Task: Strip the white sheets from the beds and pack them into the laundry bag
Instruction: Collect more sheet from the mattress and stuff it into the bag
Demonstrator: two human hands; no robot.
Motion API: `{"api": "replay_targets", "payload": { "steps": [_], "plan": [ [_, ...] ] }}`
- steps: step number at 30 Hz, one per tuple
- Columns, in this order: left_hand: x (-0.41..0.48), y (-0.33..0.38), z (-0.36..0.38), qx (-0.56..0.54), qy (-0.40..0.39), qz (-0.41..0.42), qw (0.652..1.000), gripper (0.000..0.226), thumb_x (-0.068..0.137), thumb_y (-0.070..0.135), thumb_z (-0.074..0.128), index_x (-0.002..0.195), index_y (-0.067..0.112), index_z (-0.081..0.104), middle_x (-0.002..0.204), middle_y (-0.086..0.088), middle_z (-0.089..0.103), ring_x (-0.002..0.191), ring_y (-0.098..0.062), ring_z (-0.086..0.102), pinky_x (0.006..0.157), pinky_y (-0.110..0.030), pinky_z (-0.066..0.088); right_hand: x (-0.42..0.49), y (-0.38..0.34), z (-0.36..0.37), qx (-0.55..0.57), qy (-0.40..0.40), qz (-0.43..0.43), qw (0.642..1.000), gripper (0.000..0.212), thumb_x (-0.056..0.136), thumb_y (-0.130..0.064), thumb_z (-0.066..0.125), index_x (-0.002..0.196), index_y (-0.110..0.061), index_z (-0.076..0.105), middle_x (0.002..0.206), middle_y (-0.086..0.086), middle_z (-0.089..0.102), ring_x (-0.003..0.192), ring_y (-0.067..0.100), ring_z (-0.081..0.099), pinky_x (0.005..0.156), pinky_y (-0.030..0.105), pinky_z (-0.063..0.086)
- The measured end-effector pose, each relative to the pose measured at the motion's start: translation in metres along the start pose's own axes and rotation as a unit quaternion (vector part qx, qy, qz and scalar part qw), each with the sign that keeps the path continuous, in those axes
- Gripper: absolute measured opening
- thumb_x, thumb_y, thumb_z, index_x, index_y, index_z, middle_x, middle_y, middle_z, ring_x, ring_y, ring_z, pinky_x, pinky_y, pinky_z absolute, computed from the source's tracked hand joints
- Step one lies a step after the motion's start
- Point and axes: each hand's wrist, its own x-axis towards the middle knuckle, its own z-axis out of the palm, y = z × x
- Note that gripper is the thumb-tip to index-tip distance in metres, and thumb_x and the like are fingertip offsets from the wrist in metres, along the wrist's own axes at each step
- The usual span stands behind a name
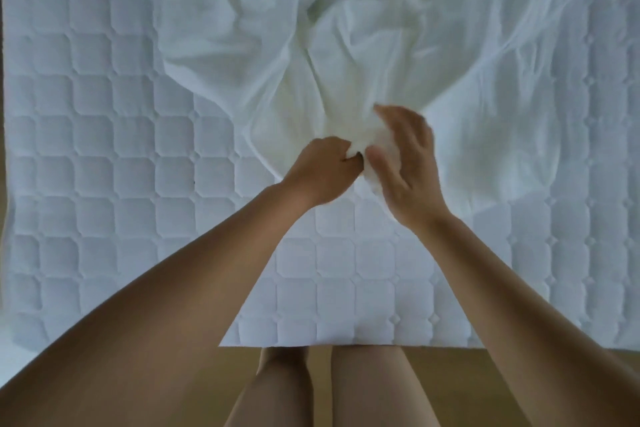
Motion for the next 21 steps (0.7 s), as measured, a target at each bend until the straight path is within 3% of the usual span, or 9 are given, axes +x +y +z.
{"api": "replay_targets", "payload": {
  "steps": [4, 6, 9, 11, 12, 14, 17, 19, 21],
  "plan": [
    [-0.030, -0.006, -0.012, -0.140, -0.015, -0.050, 0.989, 0.033, 0.065, 0.030, 0.046, 0.067, -0.001, 0.060, 0.060, -0.001, 0.052, 0.059, -0.014, 0.049, 0.057, -0.024, 0.038, -0.017, 0.004, 0.010, -0.147, -0.171, -0.089, 0.970, 0.075, 0.083, -0.061, 0.044, 0.142, -0.014, 0.042, 0.137, 0.008, 0.053, 0.132, 0.026, 0.044, 0.112, 0.048, 0.015],
    [-0.039, -0.010, -0.022, -0.149, -0.005, -0.054, 0.987, 0.033, 0.068, 0.033, 0.057, 0.076, 0.002, 0.064, 0.065, 0.000, 0.057, 0.061, -0.013, 0.053, 0.058, -0.024, 0.042, -0.014, 0.002, 0.013, -0.201, -0.198, -0.075, 0.956, 0.070, 0.087, -0.059, 0.033, 0.140, -0.015, 0.044, 0.119, 0.007, 0.065, 0.118, 0.026, 0.056, 0.113, 0.046, 0.012],
    [-0.054, -0.012, -0.025, -0.021, 0.069, -0.010, 0.997, 0.030, 0.081, 0.032, 0.068, 0.100, 0.012, 0.059, 0.090, 0.004, 0.058, 0.079, -0.011, 0.055, 0.066, -0.020, 0.041, -0.009, -0.015, 0.019, -0.128, -0.152, 0.048, 0.979, 0.051, 0.090, -0.044, 0.029, 0.118, -0.011, 0.058, 0.075, 0.003, 0.063, 0.088, 0.030, 0.062, 0.093, 0.031, 0.036],
    [-0.065, -0.020, -0.026, 0.091, 0.132, 0.085, 0.983, 0.061, 0.079, 0.030, 0.072, 0.131, 0.014, 0.045, 0.127, -0.002, 0.049, 0.118, -0.019, 0.046, 0.095, -0.028, 0.039, -0.010, -0.032, 0.026, 0.003, -0.129, 0.165, 0.978, 0.028, 0.097, -0.033, 0.037, 0.100, -0.018, 0.060, 0.074, 0.002, 0.061, 0.081, 0.027, 0.061, 0.076, 0.035, 0.045],
    [-0.071, -0.026, -0.027, 0.161, 0.152, 0.123, 0.967, 0.082, 0.075, 0.035, 0.074, 0.143, 0.014, 0.033, 0.144, -0.005, 0.037, 0.135, -0.024, 0.032, 0.110, -0.038, 0.029, -0.010, -0.041, 0.028, 0.042, -0.120, 0.188, 0.974, 0.021, 0.098, -0.029, 0.039, 0.092, -0.023, 0.058, 0.075, -0.001, 0.062, 0.080, 0.022, 0.061, 0.074, 0.035, 0.046],
    [-0.073, -0.041, -0.031, 0.289, 0.170, 0.121, 0.934, 0.116, 0.065, 0.058, 0.072, 0.152, 0.020, 0.004, 0.160, -0.009, 0.006, 0.147, -0.029, 0.000, 0.115, -0.056, 0.004, -0.010, -0.058, 0.030, 0.056, -0.139, 0.185, 0.971, 0.024, 0.099, -0.027, 0.042, 0.085, -0.023, 0.060, 0.076, -0.004, 0.064, 0.078, 0.018, 0.061, 0.072, 0.035, 0.047],
    [-0.062, -0.056, -0.035, 0.325, 0.146, 0.052, 0.933, 0.130, 0.056, 0.079, 0.063, 0.144, 0.036, -0.022, 0.157, -0.012, -0.024, 0.145, -0.035, -0.019, 0.111, -0.064, 0.001, 0.002, -0.078, 0.024, 0.077, -0.187, 0.208, 0.957, 0.026, 0.096, -0.029, 0.047, 0.082, -0.016, 0.064, 0.072, 0.000, 0.063, 0.068, 0.015, 0.061, 0.060, 0.028, 0.046],
    [-0.051, -0.058, -0.034, 0.265, 0.114, 0.057, 0.956, 0.111, 0.068, 0.071, 0.062, 0.150, 0.039, -0.006, 0.158, -0.015, -0.014, 0.147, -0.033, 0.001, 0.113, -0.058, 0.017, 0.013, -0.083, 0.020, 0.129, -0.204, 0.253, 0.937, 0.022, 0.093, -0.028, 0.052, 0.090, -0.011, 0.066, 0.072, 0.001, 0.062, 0.065, 0.016, 0.061, 0.057, 0.024, 0.044],
    [-0.043, -0.051, -0.031, 0.129, 0.109, 0.068, 0.983, 0.067, 0.086, 0.045, 0.057, 0.146, 0.026, 0.033, 0.152, -0.012, 0.027, 0.127, -0.023, 0.042, 0.102, -0.039, 0.039, 0.016, -0.079, 0.023, 0.163, -0.166, 0.307, 0.923, 0.028, 0.090, -0.031, 0.056, 0.100, -0.007, 0.065, 0.079, 0.005, 0.064, 0.074, 0.022, 0.065, 0.062, 0.027, 0.048]
  ]
}}
